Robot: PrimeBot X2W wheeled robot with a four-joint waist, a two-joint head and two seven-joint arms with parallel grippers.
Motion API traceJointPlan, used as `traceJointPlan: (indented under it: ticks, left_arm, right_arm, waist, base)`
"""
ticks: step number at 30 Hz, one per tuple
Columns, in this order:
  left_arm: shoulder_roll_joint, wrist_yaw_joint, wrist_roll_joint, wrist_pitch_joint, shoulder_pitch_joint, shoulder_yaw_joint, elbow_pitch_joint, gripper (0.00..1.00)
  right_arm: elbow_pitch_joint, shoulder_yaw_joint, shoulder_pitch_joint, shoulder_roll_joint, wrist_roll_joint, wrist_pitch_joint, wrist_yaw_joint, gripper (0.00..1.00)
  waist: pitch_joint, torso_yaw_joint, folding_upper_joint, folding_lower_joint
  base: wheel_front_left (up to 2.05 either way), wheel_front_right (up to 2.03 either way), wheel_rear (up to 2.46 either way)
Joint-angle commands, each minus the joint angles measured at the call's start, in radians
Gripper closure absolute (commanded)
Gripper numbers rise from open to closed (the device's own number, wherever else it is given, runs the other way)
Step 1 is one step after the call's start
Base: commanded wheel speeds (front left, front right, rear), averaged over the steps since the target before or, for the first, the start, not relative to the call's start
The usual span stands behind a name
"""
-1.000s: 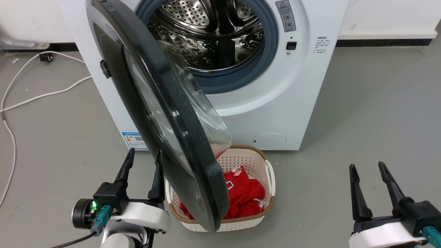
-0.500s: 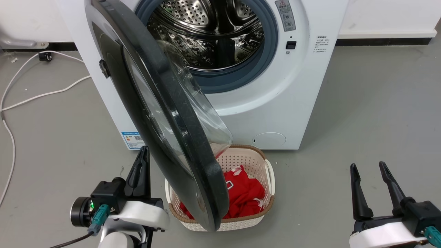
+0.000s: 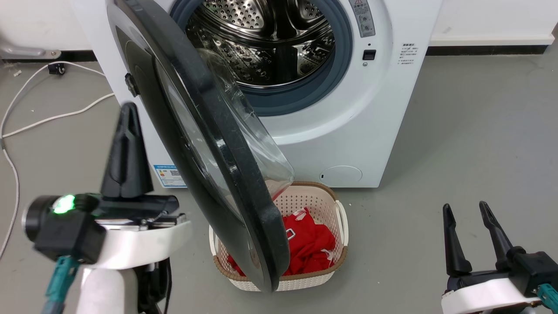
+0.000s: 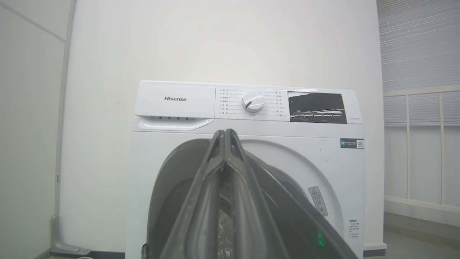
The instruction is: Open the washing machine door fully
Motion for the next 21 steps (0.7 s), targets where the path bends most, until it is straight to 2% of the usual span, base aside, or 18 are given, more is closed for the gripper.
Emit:
traceJointPlan:
  ticks: [1, 7, 12, 21]
  left_arm:
    - [0.000, 0.003, 0.004, -0.002, -0.010, 0.001, -0.015, 1.00]
    - [0.000, 0.009, 0.019, -0.002, -0.028, -0.016, -0.185, 1.00]
    - [0.000, -0.017, 0.014, -0.002, -0.021, -0.094, -0.280, 1.00]
    - [0.015, -0.078, 0.024, 0.000, 0.110, -0.318, -0.226, 1.00]
  right_arm:
    - [0.004, 0.001, -0.006, 0.003, 0.001, -0.002, -0.001, 0.00]
    - [0.008, 0.000, -0.005, 0.003, 0.008, -0.003, -0.001, 0.00]
    - [0.008, -0.002, -0.003, 0.003, 0.010, -0.003, -0.001, 0.00]
    - [0.014, 0.003, 0.013, 0.003, 0.014, -0.003, -0.001, 0.00]
  waist:
    - [-0.001, -0.001, 0.0000, 0.0000]
    - [-0.003, -0.003, 0.0000, 0.0000]
    - [-0.002, -0.003, 0.0000, 0.0000]
    - [-0.015, -0.005, 0.0000, 0.0000]
  base:
    - [0.00, 0.00, 0.00]
    - [0.00, 0.00, 0.00]
    - [0.00, 0.00, 0.00]
    - [0.00, 0.00, 0.00]
